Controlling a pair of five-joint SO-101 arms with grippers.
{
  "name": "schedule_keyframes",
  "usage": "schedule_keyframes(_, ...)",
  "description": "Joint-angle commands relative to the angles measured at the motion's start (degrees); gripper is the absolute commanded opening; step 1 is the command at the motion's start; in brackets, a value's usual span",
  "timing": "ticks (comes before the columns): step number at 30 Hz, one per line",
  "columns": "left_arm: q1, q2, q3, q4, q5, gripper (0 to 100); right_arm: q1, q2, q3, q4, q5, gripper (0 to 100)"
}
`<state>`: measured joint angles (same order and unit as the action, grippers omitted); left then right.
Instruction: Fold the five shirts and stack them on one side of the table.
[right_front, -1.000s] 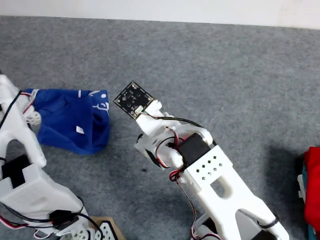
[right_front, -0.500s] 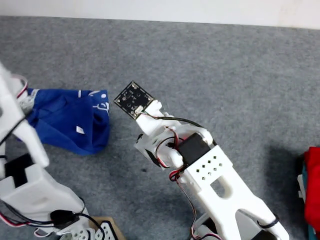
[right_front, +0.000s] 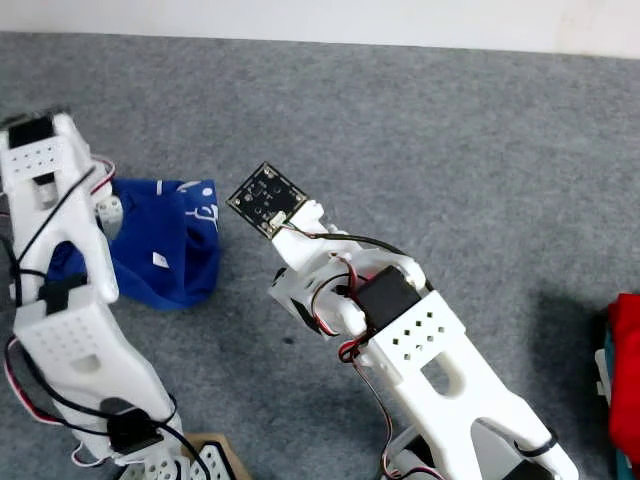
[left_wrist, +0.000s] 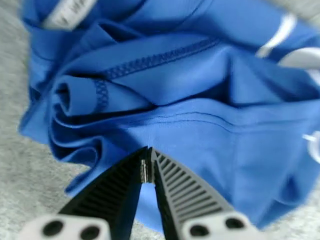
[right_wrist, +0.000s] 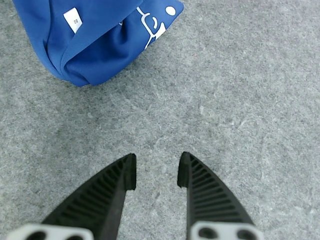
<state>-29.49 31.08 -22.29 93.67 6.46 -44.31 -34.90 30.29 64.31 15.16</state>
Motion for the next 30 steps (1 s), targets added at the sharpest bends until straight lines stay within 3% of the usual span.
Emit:
schedule_keyframes(1, -2.9, 0.7, -1.8, 0.6, -0.6, 1, 0.7, -1.6, -0.5, -0.7, -0.5, 14.6)
schedule_keyframes(9, -9.5, -0.4, -1.7, 5.9, -1.2, 1, 0.7, -1.6, -0.5, -0.7, -0.5, 14.6)
schedule_keyframes(13, -11.0, -0.4, 0.3, 6.4, -8.2, 1, 0.7, -1.6, -0.7, -0.7, -0.5, 14.6)
schedule_keyframes(16, -10.7, -0.5, 0.7, 6.4, -9.1, 1, 0.7, -1.6, -0.7, -0.7, -0.5, 14.6)
schedule_keyframes(20, -7.0, -1.2, -4.1, 6.4, -9.0, 1, 0.7, -1.6, -0.7, -0.7, -0.5, 14.6)
schedule_keyframes(26, 4.4, -7.0, -12.2, 6.1, -8.8, 1, 0.7, -1.5, -0.7, -0.9, -0.6, 14.6)
schedule_keyframes(30, 9.2, -7.3, -12.8, 5.8, -4.7, 13, 0.8, -1.5, -0.7, -0.9, -0.6, 14.8)
